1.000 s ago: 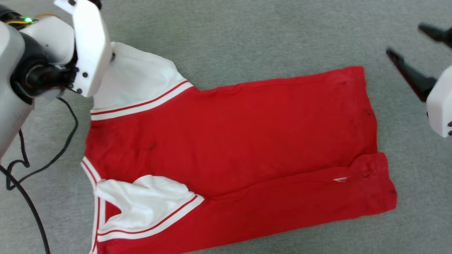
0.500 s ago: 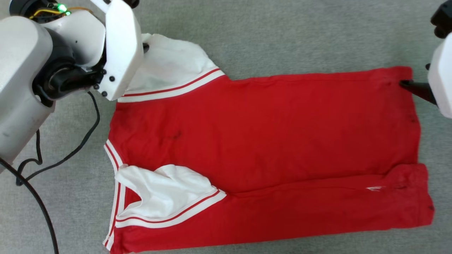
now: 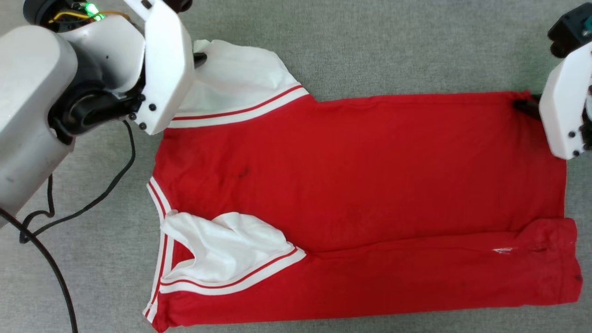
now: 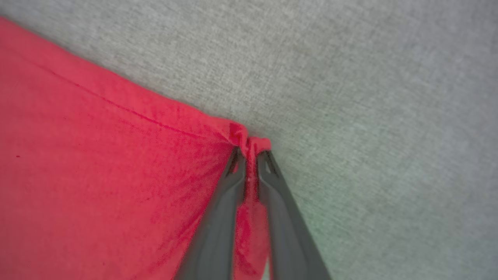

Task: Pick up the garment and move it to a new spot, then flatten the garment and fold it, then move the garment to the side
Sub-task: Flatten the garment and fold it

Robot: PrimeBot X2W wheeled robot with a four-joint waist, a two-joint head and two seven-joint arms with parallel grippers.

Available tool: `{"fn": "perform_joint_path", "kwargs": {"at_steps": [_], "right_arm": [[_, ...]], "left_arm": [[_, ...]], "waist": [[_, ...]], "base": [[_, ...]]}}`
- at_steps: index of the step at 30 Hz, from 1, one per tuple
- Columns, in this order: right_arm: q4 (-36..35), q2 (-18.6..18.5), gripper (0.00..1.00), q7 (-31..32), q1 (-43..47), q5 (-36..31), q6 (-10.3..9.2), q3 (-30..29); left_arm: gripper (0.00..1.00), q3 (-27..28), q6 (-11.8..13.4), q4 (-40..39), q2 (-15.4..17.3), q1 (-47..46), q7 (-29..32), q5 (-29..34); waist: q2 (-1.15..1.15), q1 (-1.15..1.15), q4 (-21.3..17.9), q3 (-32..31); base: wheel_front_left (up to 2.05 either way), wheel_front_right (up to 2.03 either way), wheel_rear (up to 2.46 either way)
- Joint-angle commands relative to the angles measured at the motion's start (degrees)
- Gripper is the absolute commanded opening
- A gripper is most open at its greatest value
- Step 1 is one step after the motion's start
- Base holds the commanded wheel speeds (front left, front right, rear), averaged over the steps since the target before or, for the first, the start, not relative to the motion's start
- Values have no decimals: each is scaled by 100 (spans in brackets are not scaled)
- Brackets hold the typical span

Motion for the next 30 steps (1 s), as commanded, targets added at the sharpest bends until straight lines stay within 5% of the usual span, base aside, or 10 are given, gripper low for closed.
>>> {"fn": "perform_joint_path", "kwargs": {"at_steps": [1, 14, 30], "right_arm": [[128, 190, 0, -229, 354, 85, 0, 263], [-351, -351, 0, -1794, 866, 540, -2, 567], [-629, -676, 0, -2576, 2378, 868, -2, 1037]], "left_arm": [[0, -37, -1, 45, 83, 123, -142, -59], [0, -242, 55, -412, 711, 1172, -903, -318], [0, -841, 803, -1705, 1600, 3254, -1572, -683]], "waist": [[0, 1, -51, -259], [0, 1, -208, -1624], [0, 1, -230, -2411]], "base": [[0, 0, 0], [0, 0, 0], [0, 0, 0]]}}
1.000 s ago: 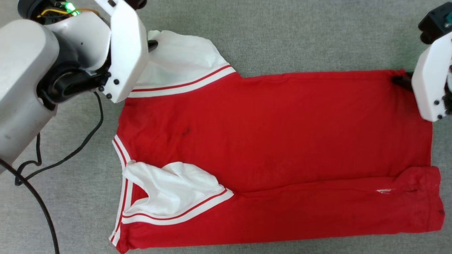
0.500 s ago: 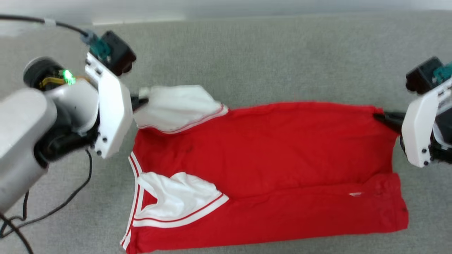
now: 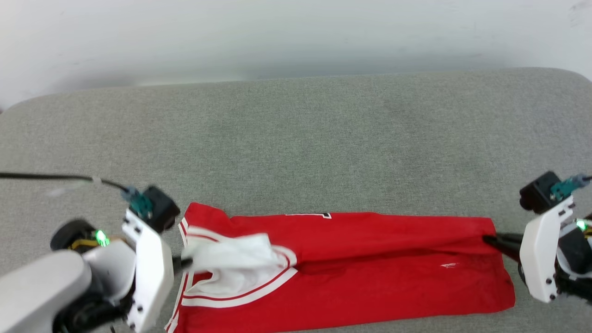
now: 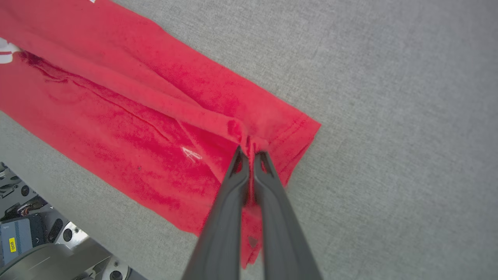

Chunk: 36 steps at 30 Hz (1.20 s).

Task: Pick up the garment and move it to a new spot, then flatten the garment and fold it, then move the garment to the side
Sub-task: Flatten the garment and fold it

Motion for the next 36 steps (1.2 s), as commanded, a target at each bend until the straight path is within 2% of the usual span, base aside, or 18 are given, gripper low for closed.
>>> {"fn": "perform_joint_path", "kwargs": {"at_steps": [1, 6, 12, 13, 14, 15, 19, 22, 28, 32, 36], "right_arm": [[17, 21, 0, -56, 147, 20, -4, 27], [118, 120, 0, -79, 336, -50, -4, 136], [463, 360, 0, -102, 491, -99, -4, 235], [512, 392, 3, -95, 505, -77, -4, 225], [536, 423, 33, -183, 478, -56, -4, 151], [562, 448, 100, -251, 467, -12, -4, 70], [355, 327, 100, -475, 515, 20, -4, -123], [139, 149, 100, -729, 544, -26, -4, -379], [-53, -73, 100, -1509, 855, -12, -4, -1319], [211, 68, 100, -1882, 1347, 8, -4, -2003], [525, 309, 100, -1992, 1810, 38, -4, -2507]], "left_arm": [[0, -60, 46, -33, -7, 188, -63, -53], [0, -195, 89, 97, -129, 600, -197, -94], [1, -269, 39, 594, -451, 909, -363, -14], [100, -249, 53, 648, -504, 916, -463, 35], [100, -217, 56, 673, -520, 919, -588, 87], [100, -171, 93, 694, -518, 948, -726, 111], [100, 18, 303, 638, -431, 1005, -1360, 361], [100, 212, 643, 533, -406, 1089, -1969, 555], [100, 633, 1558, 507, -596, 1318, -3285, 930], [100, 931, 2173, 587, -868, 1561, -4059, 1096], [100, 1276, 2711, 652, -1110, 1833, -4282, 1398]], "waist": [[0, 1, 7, 4], [0, 1, 28, 100], [0, 1, 52, 211], [0, 1, 51, 197], [0, 1, 39, 176], [0, 1, 28, 146], [0, 1, 11, -21], [0, 1, -2, -126], [0, 1, 52, -212], [0, 1, 97, -214], [0, 1, 134, -177]], "base": [[0, 0, 0], [0, 0, 0], [0, 0, 0], [0, 0, 0], [0, 0, 0], [0, 0, 0], [0, 0, 0], [0, 0, 0], [0, 0, 0], [0, 0, 0], [0, 0, 0]]}}
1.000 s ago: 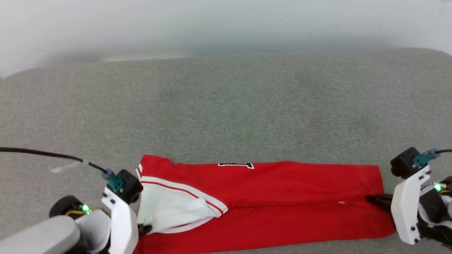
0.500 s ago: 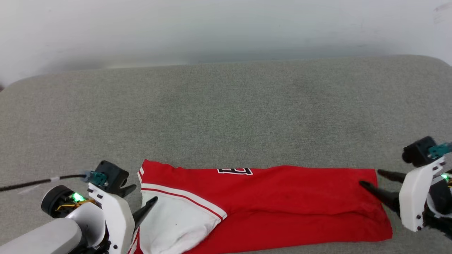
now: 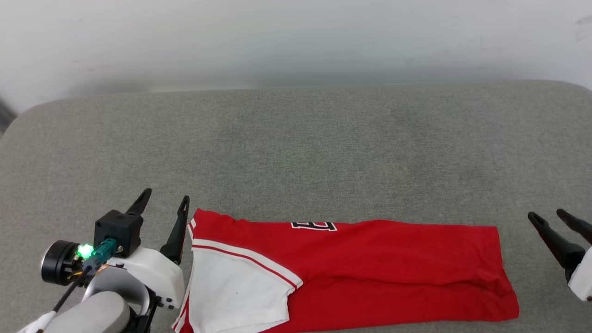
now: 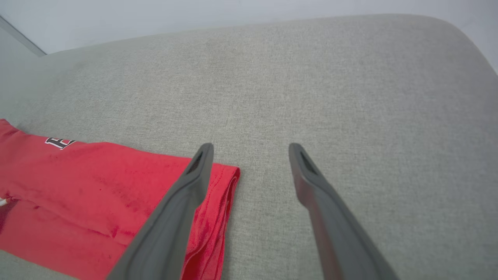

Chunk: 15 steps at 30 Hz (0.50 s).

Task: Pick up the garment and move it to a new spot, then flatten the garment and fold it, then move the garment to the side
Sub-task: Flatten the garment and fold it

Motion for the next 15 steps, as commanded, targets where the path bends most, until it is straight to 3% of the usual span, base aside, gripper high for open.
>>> {"fn": "perform_joint_path", "kwargs": {"at_steps": [1, 8, 15], "right_arm": [[58, 81, 100, -20, 124, 14, -2, -69], [350, 631, 100, 269, 602, 142, -2, -542], [420, 1064, 100, 716, 814, 307, -2, -631]], "left_arm": [[100, 89, 93, 12, -60, 128, -29, 37], [100, 1311, 613, -353, -650, 900, -41, 1121], [100, 2311, 707, -534, -1314, 1731, -43, 2152]], "waist": [[0, 0, 11, 16], [0, 0, 87, 163], [0, 0, 193, 327]], "base": [[0, 0, 0], [0, 0, 0], [0, 0, 0]]}}
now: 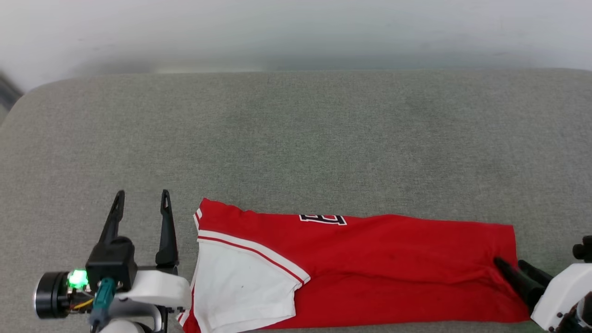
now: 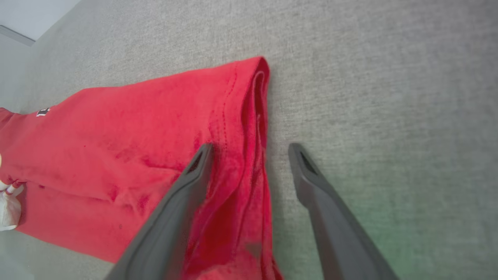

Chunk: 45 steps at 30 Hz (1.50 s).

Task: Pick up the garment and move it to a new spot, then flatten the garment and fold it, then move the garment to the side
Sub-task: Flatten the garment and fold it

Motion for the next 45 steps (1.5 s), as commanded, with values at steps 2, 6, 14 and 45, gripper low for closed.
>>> {"fn": "perform_joint_path", "kwargs": {"at_steps": [2, 6, 14, 45], "right_arm": [[-15, 173, 100, 196, 137, 81, -2, 94], [-124, 454, 100, 807, 359, 244, -2, 490], [-10, 585, 15, 1010, 364, 73, -2, 722], [-1139, -795, 0, 1748, 417, 6, -2, -208]], "left_arm": [[100, 211, -20, -2, -186, 225, -26, 267], [100, 646, -138, 49, -610, 560, -26, 699], [100, 1377, -541, 166, -1408, 1142, -26, 1496], [100, 2283, -1674, 78, -2449, 2167, -26, 2776]], "waist": [[0, 0, 43, 44], [0, 0, 104, 61], [0, 0, 156, 17], [0, 0, 110, -729]], "base": [[0, 0, 0], [0, 0, 0], [0, 0, 0], [0, 0, 0]]}}
